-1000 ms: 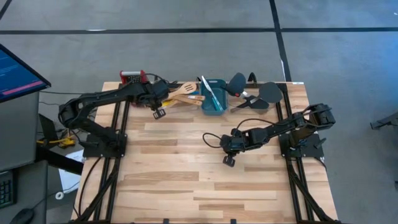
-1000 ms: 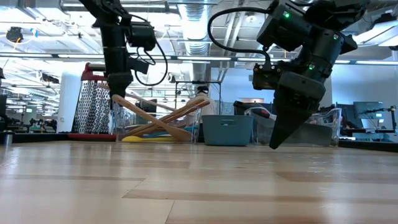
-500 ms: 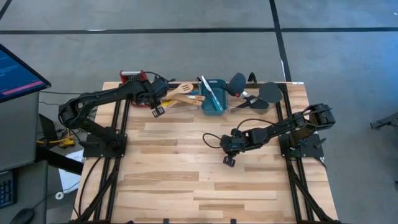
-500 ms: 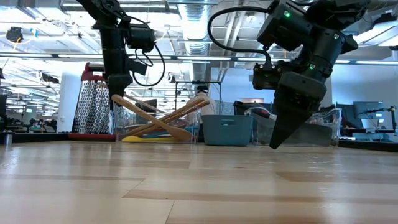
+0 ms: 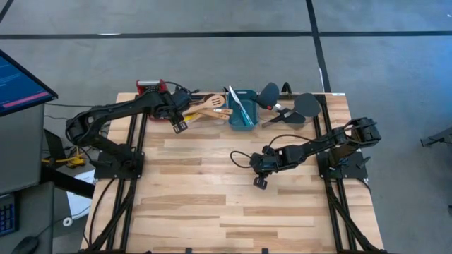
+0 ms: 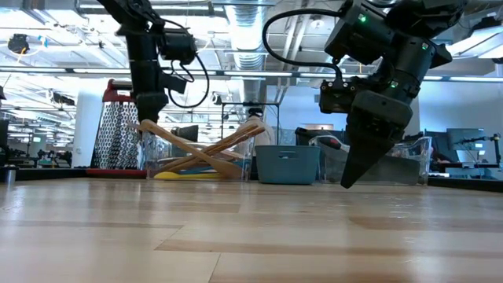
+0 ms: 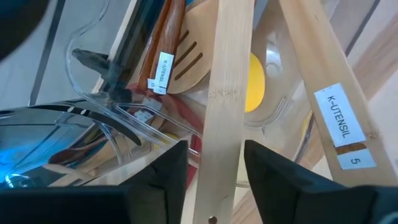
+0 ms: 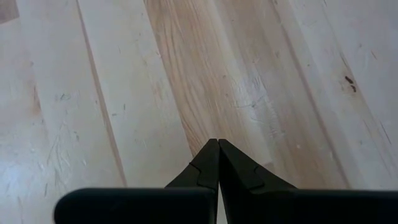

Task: Pick & Place Kitchen Items
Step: Put the brown slotted spoon into the left transparent bin, then return to Home Position

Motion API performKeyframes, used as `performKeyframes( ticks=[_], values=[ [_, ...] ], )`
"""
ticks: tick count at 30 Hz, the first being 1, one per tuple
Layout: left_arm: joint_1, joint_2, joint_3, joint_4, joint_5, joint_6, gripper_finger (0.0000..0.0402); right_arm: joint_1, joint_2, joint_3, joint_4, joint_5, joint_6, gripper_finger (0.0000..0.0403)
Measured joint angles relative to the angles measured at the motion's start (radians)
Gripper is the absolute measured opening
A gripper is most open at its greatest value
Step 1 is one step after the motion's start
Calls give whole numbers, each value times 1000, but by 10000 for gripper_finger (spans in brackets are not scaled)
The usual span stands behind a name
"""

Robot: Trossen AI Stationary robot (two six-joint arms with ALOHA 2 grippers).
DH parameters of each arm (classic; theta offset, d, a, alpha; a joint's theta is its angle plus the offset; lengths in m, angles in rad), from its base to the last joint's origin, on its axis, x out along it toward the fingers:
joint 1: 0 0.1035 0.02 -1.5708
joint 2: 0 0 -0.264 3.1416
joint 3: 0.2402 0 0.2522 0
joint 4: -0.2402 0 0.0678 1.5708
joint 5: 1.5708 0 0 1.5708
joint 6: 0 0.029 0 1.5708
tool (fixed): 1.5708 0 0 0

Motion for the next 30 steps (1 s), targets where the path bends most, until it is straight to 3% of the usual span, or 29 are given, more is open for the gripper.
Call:
performKeyframes(
  ticks=[6, 14, 17, 22, 28, 30],
  values=[
    [-1, -65, 0, 2, 3, 29, 156, 0, 0, 0, -1, 0, 0, 0],
    [-4, -239, 0, 2, 6, 1, 144, 0, 0, 0, -17, 0, 0, 0],
    [-19, -307, 0, 2, 51, -44, 135, 0, 0, 0, -22, 0, 0, 0],
    [-101, -391, 0, 2, 135, -95, 94, -2, 0, 0, -11, 0, -6, 0],
    [-250, -423, 0, 10, 140, -192, 12, -17, -7, 0, 83, 0, -52, 0],
    [-300, -422, -2, 25, 142, -210, 6, -24, -18, 1, 107, 0, -53, 0]
  ],
)
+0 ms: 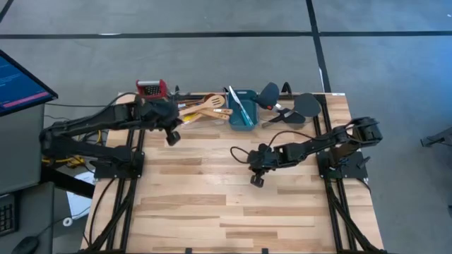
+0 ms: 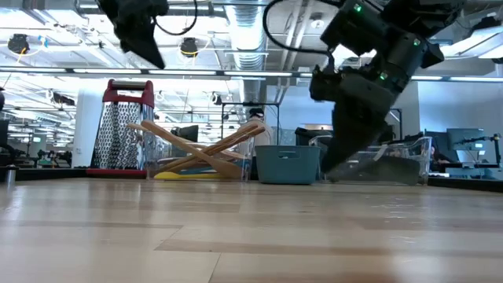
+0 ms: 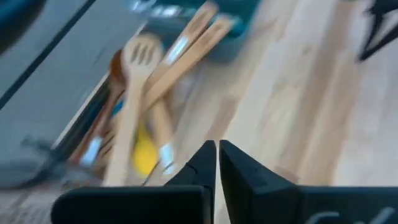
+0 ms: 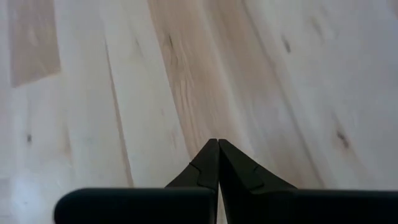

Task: Pick & Place Kitchen Items
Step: Return to Home Position

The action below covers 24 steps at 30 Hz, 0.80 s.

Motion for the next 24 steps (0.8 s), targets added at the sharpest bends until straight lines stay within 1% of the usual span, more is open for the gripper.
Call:
performKeyframes(
  ticks=[5, 8, 10, 15, 18, 21, 23, 24],
  values=[
    [-133, 3, -65, 223, 1, 2, 3, -17, -71, 0, 7, 0, -6, 0],
    [-205, 3, -101, 361, 5, 53, 2, -28, -129, 0, 15, 19, -50, 0],
    [-245, 3, -107, 383, 7, 78, 1, -32, -174, 0, 24, 54, -81, 0],
    [-318, -2, -107, 387, 6, 81, 1, -37, -297, 0, 71, 126, -183, 0],
    [-355, -8, -107, 391, -10, 84, 1, -37, -376, 0, 78, 133, -246, 0],
    [-383, -15, -108, 415, -24, 145, 1, -37, -444, 0, 82, 134, -308, 0],
    [-394, -24, -109, 426, 7, 195, 1, -37, -484, 0, 82, 125, -353, 0],
    [-395, -26, -113, 461, 25, 211, 1, -37, -500, 0, 82, 116, -370, 0]
  ],
)
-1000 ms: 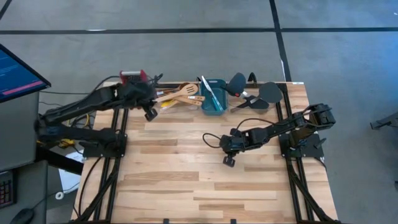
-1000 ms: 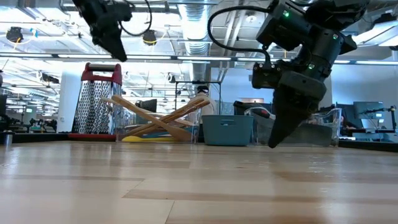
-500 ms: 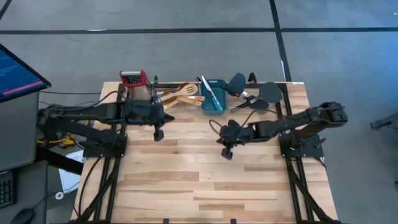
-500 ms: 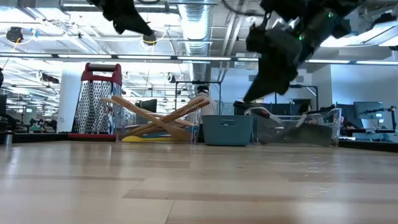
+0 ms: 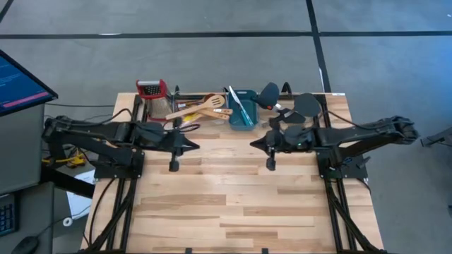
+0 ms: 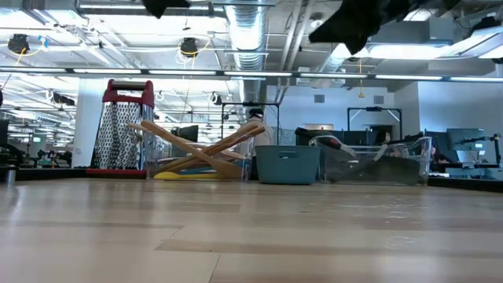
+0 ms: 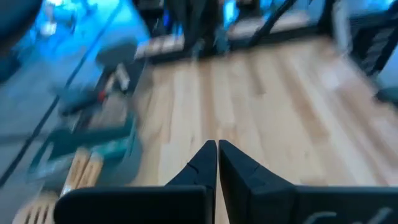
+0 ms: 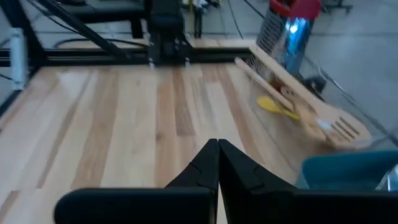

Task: Pick & Place Kitchen Items
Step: Return to Home Position

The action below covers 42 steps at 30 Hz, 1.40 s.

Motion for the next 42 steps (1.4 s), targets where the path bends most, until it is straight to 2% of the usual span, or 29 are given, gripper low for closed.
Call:
performKeyframes(
  ticks=[5, 7, 10, 16, 22, 27, 35, 42],
  values=[
    [0, -6, -51, 126, 56, 29, 1, 0, -61, 0, -10, -41, -39, 0],
    [0, -30, -70, 149, 102, 30, 1, 1, -81, 0, -12, -41, -42, 0],
    [0, -79, -104, 147, 110, 29, 1, 1, -123, 0, -51, -41, -46, 0],
    [-1, -274, -216, 144, 111, 21, 1, 1, -220, 0, -148, -37, -48, 0],
    [-1, -495, -351, 143, 99, -65, 1, 1, -313, 0, -197, -37, -39, 0],
    [-1, -641, -418, 142, 98, -64, 1, 1, -377, 0, -229, -37, -38, 0],
    [-1, -818, -464, 140, 97, -49, 1, 1, -462, 0, -335, -13, -2, 0],
    [-1, -900, -503, 117, 94, -48, 1, 2, -515, 0, -409, 53, 15, 0]
  ],
)
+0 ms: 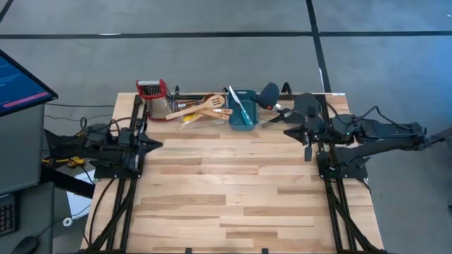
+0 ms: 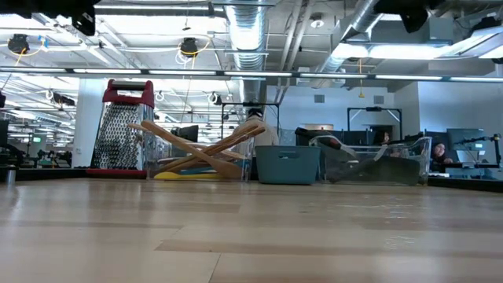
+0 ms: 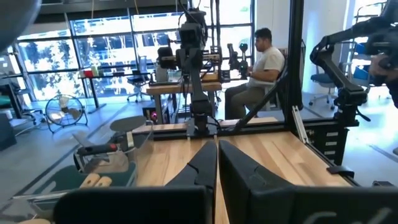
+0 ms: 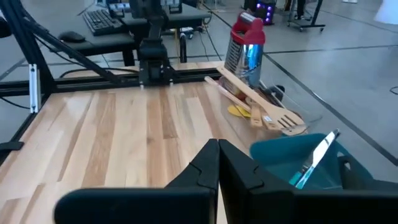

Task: Pick & Place Kitchen Items
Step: Return to Home Position

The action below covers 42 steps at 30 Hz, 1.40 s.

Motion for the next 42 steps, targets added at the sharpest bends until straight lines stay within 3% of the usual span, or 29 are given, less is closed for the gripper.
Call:
performKeyframes(
  ticks=[8, 26, 36, 42],
  values=[
    [0, -23, -10, -40, 1, 0, 1, 0, -125, -26, -51, -1, 5, 0],
    [0, -23, -10, -63, 4, -4, 1, 0, -606, -257, -41, 10, 132, 0],
    [0, -22, -10, -69, 4, -7, 1, 0, -604, -309, 43, 52, 124, 0],
    [0, -22, -10, -80, 2, -8, 1, 1, -604, -423, 83, 43, 124, 0]
  ],
)
